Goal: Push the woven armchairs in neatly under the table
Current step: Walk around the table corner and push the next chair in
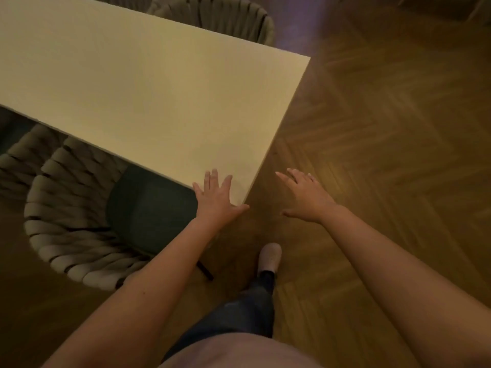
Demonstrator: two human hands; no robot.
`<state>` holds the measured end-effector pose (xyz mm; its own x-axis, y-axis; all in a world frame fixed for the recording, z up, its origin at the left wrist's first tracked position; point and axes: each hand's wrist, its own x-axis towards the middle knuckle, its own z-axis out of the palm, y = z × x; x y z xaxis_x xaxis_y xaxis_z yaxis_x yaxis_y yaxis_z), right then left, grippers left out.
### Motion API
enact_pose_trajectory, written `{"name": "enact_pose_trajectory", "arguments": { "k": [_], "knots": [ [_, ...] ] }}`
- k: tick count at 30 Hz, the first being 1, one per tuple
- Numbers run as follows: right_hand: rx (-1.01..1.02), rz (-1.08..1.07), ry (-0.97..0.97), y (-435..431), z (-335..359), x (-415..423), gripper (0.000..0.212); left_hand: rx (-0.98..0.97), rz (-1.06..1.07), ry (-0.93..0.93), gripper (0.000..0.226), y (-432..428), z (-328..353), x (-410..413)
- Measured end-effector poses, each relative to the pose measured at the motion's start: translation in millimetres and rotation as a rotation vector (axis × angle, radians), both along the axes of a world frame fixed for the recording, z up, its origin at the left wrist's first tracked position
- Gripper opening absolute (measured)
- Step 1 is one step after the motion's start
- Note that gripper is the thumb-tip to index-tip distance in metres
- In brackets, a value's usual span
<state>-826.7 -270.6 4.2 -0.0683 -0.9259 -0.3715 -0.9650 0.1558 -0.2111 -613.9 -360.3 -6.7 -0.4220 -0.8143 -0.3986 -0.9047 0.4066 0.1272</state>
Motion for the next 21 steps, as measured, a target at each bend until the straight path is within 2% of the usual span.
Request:
{"name": "enact_pose_trajectory", "arguments": {
  "k": [8,18,21],
  "knots": [
    [0.037,0.091,0.033,-109.6,-2.7,-107.8,0.102,0.0,0.008,-0.084,0.087,-67.5,-16.7,-97.5],
    [0.047,0.305,0.01,-257.1,-17.0,-264.4,0.099,-0.046,0.229,-0.041,0.091,-177.4,-23.8,-246.1],
    [0.035,0.411,-0.019,-306.2,-14.8,-320.0,0.099,-0.068,0.365,-0.013,0.09,-209.7,-27.0,-304.0]
  ]
}}
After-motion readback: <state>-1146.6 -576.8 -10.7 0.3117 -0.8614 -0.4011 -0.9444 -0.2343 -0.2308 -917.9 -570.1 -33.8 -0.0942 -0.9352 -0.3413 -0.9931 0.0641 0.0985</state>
